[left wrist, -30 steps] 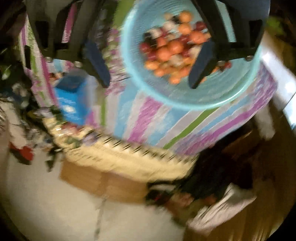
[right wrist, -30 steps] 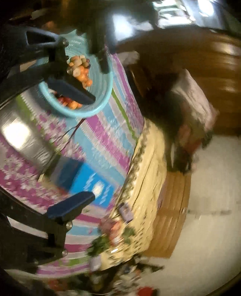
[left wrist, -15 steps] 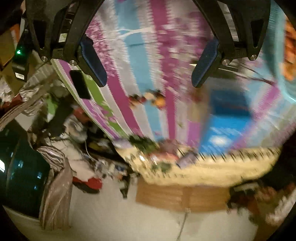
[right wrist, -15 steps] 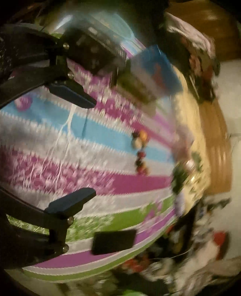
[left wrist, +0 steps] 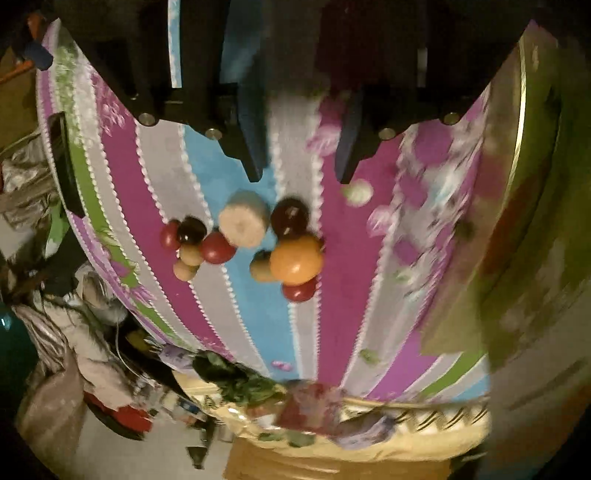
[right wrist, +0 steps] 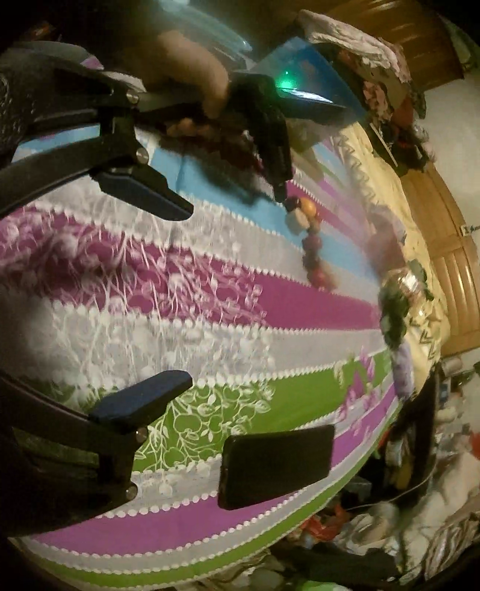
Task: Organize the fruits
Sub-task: 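Close the left tool on another dark red plum, then close the right tool on the beige round slice while the left tool holds the plum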
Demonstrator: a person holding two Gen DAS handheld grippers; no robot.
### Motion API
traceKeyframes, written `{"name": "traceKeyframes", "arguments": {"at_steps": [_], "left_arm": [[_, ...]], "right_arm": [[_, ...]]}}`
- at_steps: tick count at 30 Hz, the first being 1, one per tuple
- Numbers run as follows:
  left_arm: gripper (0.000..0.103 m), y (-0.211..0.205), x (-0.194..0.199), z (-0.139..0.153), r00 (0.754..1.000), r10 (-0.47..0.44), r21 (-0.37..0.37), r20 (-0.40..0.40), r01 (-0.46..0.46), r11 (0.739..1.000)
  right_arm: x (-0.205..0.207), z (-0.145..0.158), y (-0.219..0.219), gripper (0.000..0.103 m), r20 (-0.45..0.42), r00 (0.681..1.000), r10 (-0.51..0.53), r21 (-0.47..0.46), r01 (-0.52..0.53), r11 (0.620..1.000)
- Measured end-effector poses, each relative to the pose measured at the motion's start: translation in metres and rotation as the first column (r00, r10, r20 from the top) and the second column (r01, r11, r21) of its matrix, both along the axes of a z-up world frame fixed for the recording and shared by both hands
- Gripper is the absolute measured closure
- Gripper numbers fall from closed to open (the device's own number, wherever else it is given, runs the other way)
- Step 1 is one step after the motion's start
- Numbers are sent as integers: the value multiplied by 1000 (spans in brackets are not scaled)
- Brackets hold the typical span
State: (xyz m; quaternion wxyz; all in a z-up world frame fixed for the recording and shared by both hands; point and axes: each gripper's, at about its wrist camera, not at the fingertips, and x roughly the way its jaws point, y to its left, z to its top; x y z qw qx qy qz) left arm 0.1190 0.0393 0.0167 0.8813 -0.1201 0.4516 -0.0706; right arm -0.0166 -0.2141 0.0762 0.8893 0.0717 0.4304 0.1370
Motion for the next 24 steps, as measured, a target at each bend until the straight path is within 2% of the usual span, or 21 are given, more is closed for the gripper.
{"name": "traceKeyframes", "arguments": {"at_steps": [2, 7, 10, 11, 12, 13, 15, 17, 21, 24], "left_arm": [[62, -4, 10, -1, 1000, -11, 15, 17, 11, 1000], [62, 2, 30, -3, 999, 4, -21, 42, -3, 1000], [62, -2, 38, -7, 999, 2, -9, 45, -2, 1000], [63, -4, 39, -7, 999, 1, 4, 47, -1, 1000], [73, -6, 38, -6, 999, -1, 19, 48, 0, 1000], [79, -6, 37, -6, 999, -2, 22, 47, 1, 1000], [79, -4, 31, -3, 999, 5, 22, 51, -6, 1000], [79, 2, 18, 4, 997, 24, 26, 73, -26, 999], [79, 18, -8, 14, 990, 86, 45, 108, -91, 995], [79, 32, -19, 10, 987, 128, 34, 95, -132, 991]], "right_arm": [[5, -5, -4, 19, -8, 1000, -6, 6, 6, 1000], [16, -9, -6, 19, -5, 1000, -2, 23, 2, 1000], [25, -10, 1, 19, 2, 1000, 19, 26, -19, 999], [28, -10, 5, 22, 6, 1000, 29, 28, -29, 999], [32, -10, 8, 28, 8, 999, 39, 30, -39, 999], [37, -11, 13, 32, 9, 999, 52, 32, -52, 998], [49, -12, 24, 46, 12, 996, 85, 37, -85, 996], [64, -13, 39, 53, 18, 991, 130, 36, -130, 991], [107, -25, 78, 57, -3, 980, 198, 19, -198, 980], [135, -36, 107, 61, -24, 973, 228, -16, -228, 974]]}}
